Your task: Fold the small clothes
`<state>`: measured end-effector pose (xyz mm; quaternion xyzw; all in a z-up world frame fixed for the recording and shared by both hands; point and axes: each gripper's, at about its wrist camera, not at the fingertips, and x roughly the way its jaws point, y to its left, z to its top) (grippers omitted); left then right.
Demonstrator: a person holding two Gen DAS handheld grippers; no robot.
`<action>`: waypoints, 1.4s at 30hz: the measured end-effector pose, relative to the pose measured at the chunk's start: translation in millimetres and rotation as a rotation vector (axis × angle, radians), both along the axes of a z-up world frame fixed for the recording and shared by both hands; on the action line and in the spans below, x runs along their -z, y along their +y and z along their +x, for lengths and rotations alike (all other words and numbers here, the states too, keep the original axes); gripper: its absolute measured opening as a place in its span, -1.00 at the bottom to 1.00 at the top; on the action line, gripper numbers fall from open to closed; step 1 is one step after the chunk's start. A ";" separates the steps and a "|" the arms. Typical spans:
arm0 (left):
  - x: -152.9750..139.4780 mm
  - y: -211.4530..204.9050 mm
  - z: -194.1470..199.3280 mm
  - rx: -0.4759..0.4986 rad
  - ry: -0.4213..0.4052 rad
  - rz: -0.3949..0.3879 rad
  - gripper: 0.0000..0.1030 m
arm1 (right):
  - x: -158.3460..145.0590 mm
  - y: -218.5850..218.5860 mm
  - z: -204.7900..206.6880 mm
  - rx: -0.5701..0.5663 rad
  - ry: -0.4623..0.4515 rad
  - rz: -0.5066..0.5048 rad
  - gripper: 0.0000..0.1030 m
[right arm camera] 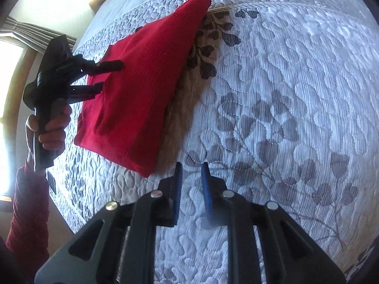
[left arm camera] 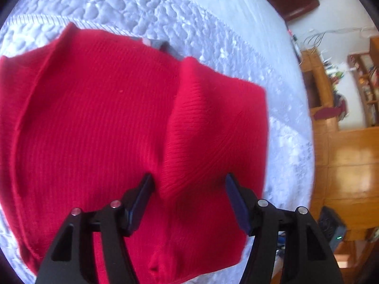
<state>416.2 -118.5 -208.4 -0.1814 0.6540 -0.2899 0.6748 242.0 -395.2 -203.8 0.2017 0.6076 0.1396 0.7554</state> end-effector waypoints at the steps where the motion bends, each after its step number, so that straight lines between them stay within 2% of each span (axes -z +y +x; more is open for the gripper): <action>1: 3.4 -0.5 2.1 -0.001 0.008 -0.025 0.23 | 0.2 -0.5 0.1 -0.002 0.001 -0.005 -0.67; 5: 14.0 -1.9 6.4 -0.050 0.061 -0.065 0.25 | -2.1 -6.1 -0.1 -0.002 -0.002 -0.003 -0.67; 9: 2.0 0.3 -6.6 -0.095 0.095 -0.081 0.25 | -0.9 -5.4 -3.1 -0.006 -0.004 -0.003 -0.67; 12: -7.2 -9.1 -18.1 -0.018 0.053 -0.097 0.24 | 3.4 -6.7 -4.6 -0.006 0.004 -0.006 -0.67; 14: -7.6 -20.5 -21.5 0.043 0.065 -0.149 0.24 | 7.5 -6.0 -2.9 0.005 0.015 -0.006 -0.67; 15: -6.9 -25.6 -19.9 0.052 0.062 -0.151 0.24 | 9.8 -6.2 -1.8 0.014 0.023 0.000 -0.67; 18: 0.8 -33.3 -9.8 0.027 0.037 -0.052 0.26 | 12.5 -5.2 0.5 0.019 0.031 0.010 -0.67; 22: 17.2 -23.1 -0.9 -0.054 0.129 -0.114 0.27 | 9.0 -8.3 -1.6 0.009 0.023 -0.001 -0.67; 26: 1.2 -10.7 -14.3 -0.009 0.080 -0.092 0.28 | 9.2 -14.9 -7.0 0.007 0.022 -0.017 -0.64; 29: -5.8 7.5 -31.0 0.021 0.056 -0.042 0.38 | 11.3 -17.6 -9.5 0.013 0.023 -0.002 -0.64; 32: -6.9 25.3 -49.2 0.036 0.052 0.007 0.38 | 11.8 -13.9 -8.2 0.010 0.019 0.005 -0.64; 35: 1.0 35.9 -59.1 0.042 0.089 -0.012 0.38 | 10.0 -4.1 -5.6 -0.002 0.016 0.012 -0.64; 38: 8.8 36.3 -61.9 0.042 0.088 -0.027 0.38 | 5.0 6.7 -3.0 -0.023 0.009 0.003 -0.64; 42: 10.9 31.6 -62.3 0.019 0.125 -0.092 0.34 | -1.5 12.5 -1.7 -0.032 0.003 -0.007 -0.64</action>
